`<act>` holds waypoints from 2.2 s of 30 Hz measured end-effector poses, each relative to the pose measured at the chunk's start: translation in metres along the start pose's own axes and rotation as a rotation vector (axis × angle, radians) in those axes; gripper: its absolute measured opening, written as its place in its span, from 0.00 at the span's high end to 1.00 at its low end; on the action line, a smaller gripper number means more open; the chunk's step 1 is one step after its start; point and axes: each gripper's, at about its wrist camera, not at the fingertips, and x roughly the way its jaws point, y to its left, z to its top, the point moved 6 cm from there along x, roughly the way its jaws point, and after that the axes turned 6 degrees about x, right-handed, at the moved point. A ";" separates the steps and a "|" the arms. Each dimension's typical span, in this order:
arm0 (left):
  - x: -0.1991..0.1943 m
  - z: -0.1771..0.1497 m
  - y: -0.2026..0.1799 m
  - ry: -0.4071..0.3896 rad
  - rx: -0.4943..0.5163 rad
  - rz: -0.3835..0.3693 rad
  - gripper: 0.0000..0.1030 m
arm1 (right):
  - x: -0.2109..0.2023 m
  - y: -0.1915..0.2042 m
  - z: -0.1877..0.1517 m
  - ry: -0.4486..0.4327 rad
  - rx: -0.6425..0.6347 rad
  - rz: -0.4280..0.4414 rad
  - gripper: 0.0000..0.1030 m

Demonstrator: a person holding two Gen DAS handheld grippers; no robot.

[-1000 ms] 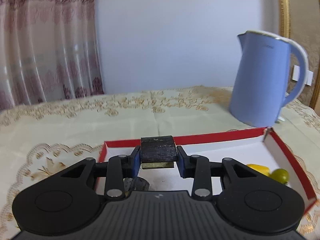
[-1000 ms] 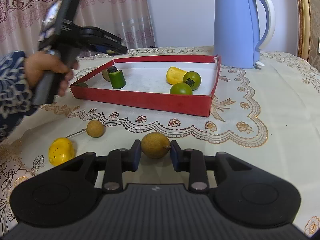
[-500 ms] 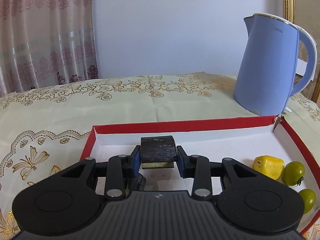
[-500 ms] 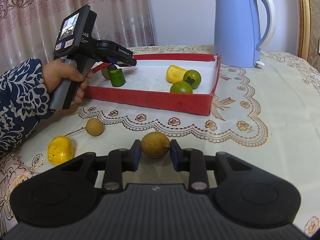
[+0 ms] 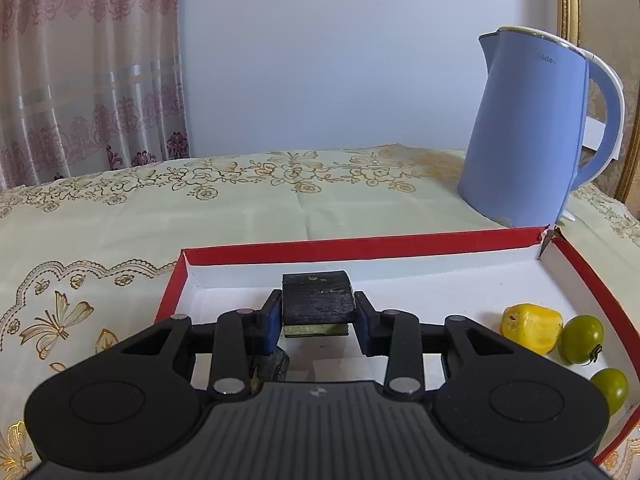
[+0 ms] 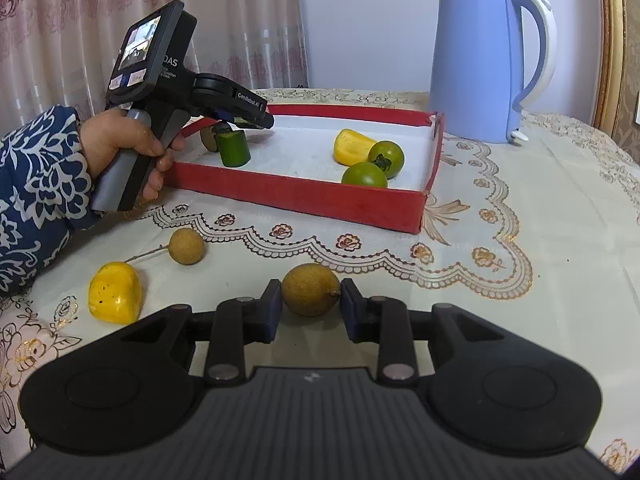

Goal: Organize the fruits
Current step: 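Carry the dark chunk with the left tool over the red tray, then lower the dark chunk into the tray and open the left tool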

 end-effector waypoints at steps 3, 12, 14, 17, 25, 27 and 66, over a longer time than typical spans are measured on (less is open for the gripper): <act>0.001 -0.001 0.001 0.000 0.000 -0.006 0.65 | 0.001 0.001 0.000 0.004 -0.012 -0.010 0.71; 0.001 -0.002 -0.003 0.004 -0.002 -0.031 0.65 | 0.002 0.004 0.000 0.012 -0.025 -0.032 0.71; 0.002 -0.002 -0.002 0.004 -0.009 -0.034 0.65 | 0.002 0.005 0.000 0.016 -0.029 -0.038 0.71; 0.001 -0.003 -0.002 0.005 -0.015 -0.044 0.65 | 0.002 0.006 0.000 0.021 -0.034 -0.044 0.71; 0.001 -0.003 0.000 0.017 -0.031 -0.071 0.65 | 0.002 0.006 -0.001 0.023 -0.033 -0.051 0.71; 0.001 -0.003 -0.001 0.017 -0.032 -0.072 0.65 | 0.002 0.006 -0.001 0.024 -0.034 -0.050 0.71; -0.010 0.003 0.000 0.029 -0.052 -0.119 0.59 | 0.003 0.005 -0.003 0.023 -0.035 -0.049 0.71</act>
